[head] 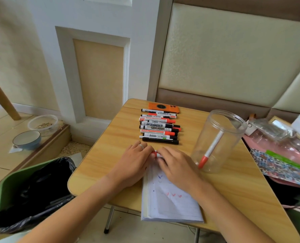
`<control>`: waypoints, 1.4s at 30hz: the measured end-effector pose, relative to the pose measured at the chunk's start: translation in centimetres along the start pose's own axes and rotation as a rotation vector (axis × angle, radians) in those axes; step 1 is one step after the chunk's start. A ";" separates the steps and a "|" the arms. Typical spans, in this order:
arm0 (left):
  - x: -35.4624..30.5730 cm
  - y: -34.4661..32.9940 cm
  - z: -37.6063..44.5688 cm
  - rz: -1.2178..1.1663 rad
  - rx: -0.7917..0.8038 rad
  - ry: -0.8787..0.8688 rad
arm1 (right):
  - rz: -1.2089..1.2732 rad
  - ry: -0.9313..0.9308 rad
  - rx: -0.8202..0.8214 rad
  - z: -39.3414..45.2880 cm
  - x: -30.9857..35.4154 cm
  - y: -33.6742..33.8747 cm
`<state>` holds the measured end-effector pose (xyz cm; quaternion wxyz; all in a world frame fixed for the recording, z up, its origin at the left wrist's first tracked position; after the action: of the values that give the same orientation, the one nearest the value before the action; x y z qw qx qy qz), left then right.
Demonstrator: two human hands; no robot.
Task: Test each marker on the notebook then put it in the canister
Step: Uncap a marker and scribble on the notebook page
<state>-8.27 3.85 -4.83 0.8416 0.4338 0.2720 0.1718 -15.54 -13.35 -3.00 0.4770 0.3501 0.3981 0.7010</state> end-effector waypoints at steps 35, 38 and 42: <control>4.1 -1.4 2.8 -0.054 0.014 0.273 | -0.093 -0.180 -0.102 -0.3 0.8 -0.9; 3.3 -0.6 1.6 -0.066 0.092 0.267 | 0.027 -0.237 -0.090 -0.2 0.8 -0.6; 2.3 0.2 -0.6 -0.067 0.193 0.215 | 0.287 -0.391 -0.138 0.4 0.6 -0.1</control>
<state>-6.85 5.57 -5.64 0.7674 0.4824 0.3900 0.1624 -15.37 -12.67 -2.82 0.4635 0.4986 0.1958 0.7058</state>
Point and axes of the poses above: each hand's wrist, its own z-axis towards the middle knuckle, its own y-axis out of the back of the hand, x = y × z, the point moved 1 cm from there along z, towards the middle knuckle, and after that the axes turned 1 degree about y, right-handed, at the moved point
